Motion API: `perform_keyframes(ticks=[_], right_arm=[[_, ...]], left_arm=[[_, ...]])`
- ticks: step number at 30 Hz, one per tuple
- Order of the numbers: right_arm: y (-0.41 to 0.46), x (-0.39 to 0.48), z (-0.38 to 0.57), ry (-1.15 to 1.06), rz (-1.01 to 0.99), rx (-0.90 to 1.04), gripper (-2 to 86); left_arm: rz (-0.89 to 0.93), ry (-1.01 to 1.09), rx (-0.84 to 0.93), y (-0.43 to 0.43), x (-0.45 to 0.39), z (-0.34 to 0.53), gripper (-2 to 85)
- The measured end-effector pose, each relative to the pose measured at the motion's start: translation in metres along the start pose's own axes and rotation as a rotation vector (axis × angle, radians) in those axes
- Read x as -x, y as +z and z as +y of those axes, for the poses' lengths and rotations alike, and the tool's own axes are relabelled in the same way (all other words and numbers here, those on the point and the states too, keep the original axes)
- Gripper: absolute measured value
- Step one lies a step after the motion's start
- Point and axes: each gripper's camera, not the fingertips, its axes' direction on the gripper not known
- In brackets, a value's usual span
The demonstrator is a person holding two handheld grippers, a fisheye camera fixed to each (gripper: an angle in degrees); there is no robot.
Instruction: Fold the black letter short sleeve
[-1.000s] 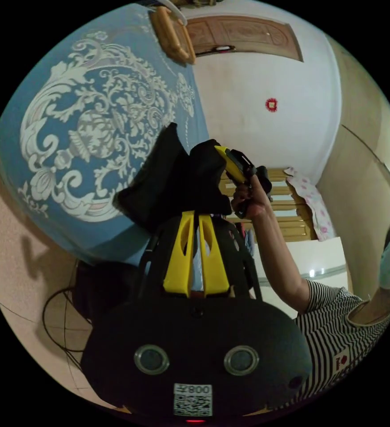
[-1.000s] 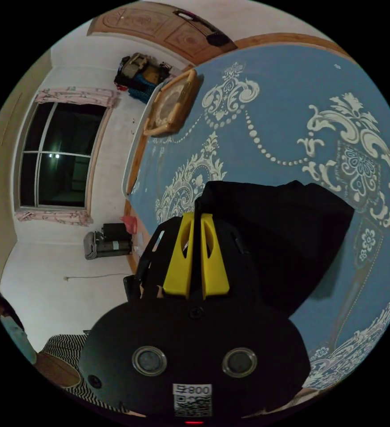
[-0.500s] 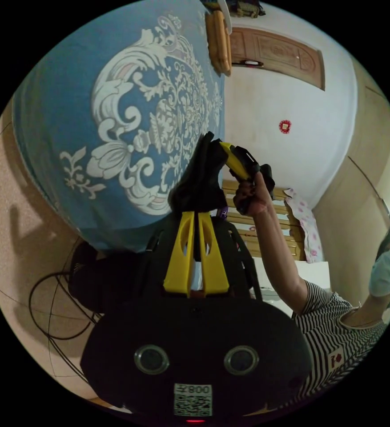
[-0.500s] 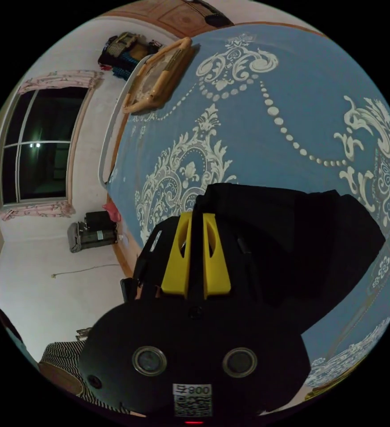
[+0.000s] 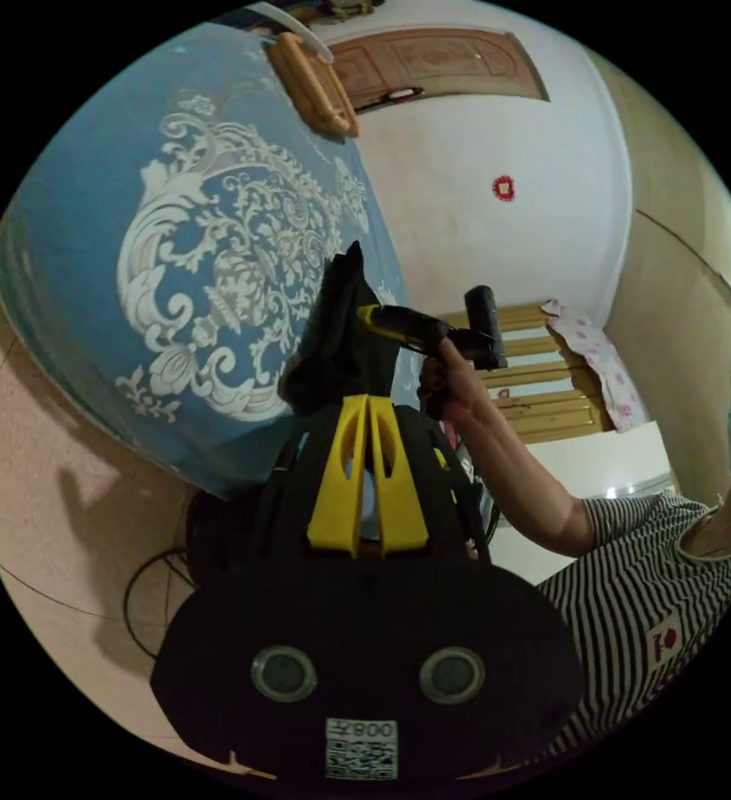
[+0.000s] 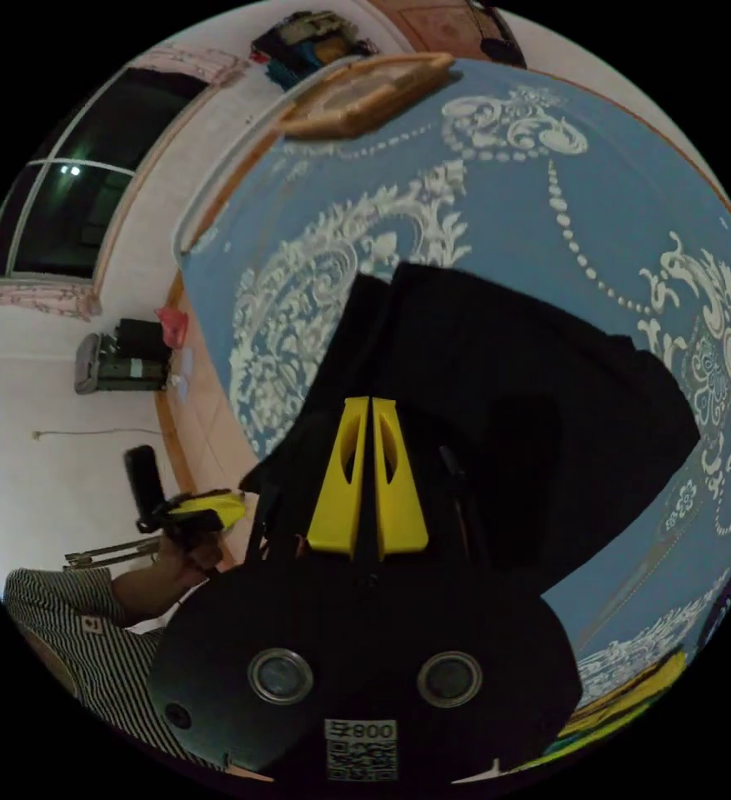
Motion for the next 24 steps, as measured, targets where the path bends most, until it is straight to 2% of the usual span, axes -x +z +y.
perform_keyframes(ticks=[2,4,7,13,21,24], right_arm=[[0.022,-0.002,-0.001,0.016,0.044,0.062,0.4],[0.026,-0.004,0.002,0.029,0.03,0.036,0.3],[0.026,-0.005,0.009,-0.007,0.032,0.043,0.1],[0.003,-0.027,0.073,-0.023,-0.046,-0.081,0.5],[0.013,-0.071,0.222,0.174,0.134,-0.134,5.4],[0.026,-0.083,0.249,0.212,0.098,-0.136,6.5]], left_arm=[[-0.069,0.022,0.026,0.009,0.001,-0.006,0.2],[-0.184,-0.021,0.079,0.02,0.008,-0.009,0.2],[-0.133,-0.006,0.06,0.02,0.005,-0.004,0.2],[-0.11,0.069,0.111,0.025,-0.011,0.009,0.8],[-0.103,0.187,0.296,0.079,-0.039,0.018,2.3],[-0.097,0.209,0.329,0.096,-0.049,0.018,3.4]])
